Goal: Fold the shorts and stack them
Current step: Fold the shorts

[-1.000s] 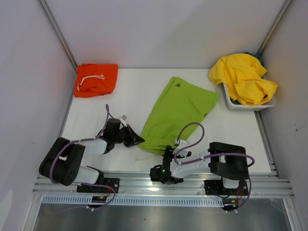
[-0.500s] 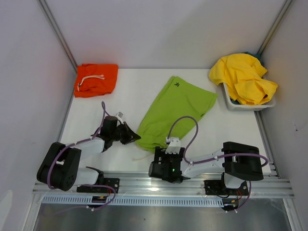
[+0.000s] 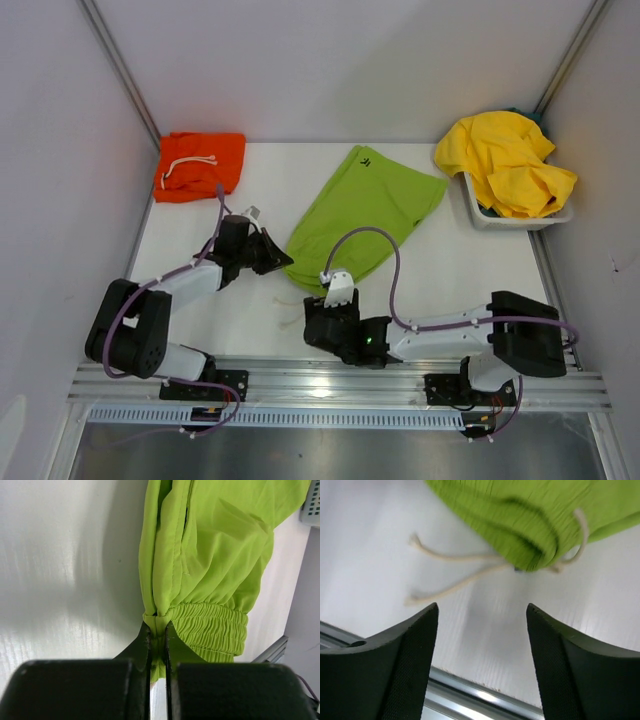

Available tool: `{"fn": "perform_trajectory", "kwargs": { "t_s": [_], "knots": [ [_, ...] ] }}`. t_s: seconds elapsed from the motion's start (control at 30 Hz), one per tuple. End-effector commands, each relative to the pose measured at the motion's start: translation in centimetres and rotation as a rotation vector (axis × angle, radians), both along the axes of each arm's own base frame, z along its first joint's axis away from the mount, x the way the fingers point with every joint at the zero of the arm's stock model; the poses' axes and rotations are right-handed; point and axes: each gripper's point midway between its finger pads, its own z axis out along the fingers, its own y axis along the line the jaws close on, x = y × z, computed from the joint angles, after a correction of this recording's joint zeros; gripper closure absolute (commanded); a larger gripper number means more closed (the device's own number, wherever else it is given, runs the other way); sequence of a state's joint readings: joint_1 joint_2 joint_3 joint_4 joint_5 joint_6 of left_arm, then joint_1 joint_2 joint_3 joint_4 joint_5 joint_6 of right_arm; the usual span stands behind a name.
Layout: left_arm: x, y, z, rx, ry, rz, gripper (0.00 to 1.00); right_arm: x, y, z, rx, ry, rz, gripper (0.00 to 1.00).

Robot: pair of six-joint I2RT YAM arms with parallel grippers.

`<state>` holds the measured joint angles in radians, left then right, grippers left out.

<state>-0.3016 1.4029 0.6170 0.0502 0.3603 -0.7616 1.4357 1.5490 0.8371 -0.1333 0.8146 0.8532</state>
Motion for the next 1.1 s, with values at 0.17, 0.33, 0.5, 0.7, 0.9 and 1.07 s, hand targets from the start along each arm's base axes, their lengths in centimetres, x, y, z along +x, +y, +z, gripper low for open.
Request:
{"fn": "perform_trajectory", "kwargs": {
  "t_s": [0.17, 0.33, 0.5, 0.7, 0.9, 1.07],
  "knots": [
    [1.1, 0.1, -0.2, 0.034, -0.024, -0.024, 1.00, 5.9, -1.8, 6.7, 0.145, -0.022, -0.019, 0.75],
    [0.8, 0.0, -0.5, 0.027, -0.020, -0.032, 1.00, 9.3, -2.9, 6.3, 0.155, -0.004, -0.029, 0.96],
    [0.7, -0.1, -0.5, 0.025, -0.022, -0.036, 1.00, 12.1, -1.9, 5.4, 0.188, 0.015, 0.002, 1.00],
    [0.6, -0.1, -0.5, 0.025, -0.022, -0.040, 1.00, 13.4, -0.3, 2.5, 0.190, 0.059, 0.047, 1.00],
    [1.1, -0.2, -0.5, 0.026, -0.019, -0.041, 1.00, 10.6, -0.5, -0.3, 0.191, 0.108, 0.056, 1.00],
    [2.2, -0.5, -0.1, 0.027, -0.026, -0.044, 1.00, 6.4, -1.2, -5.0, 0.151, 0.193, 0.021, 1.00]
  ]
}}
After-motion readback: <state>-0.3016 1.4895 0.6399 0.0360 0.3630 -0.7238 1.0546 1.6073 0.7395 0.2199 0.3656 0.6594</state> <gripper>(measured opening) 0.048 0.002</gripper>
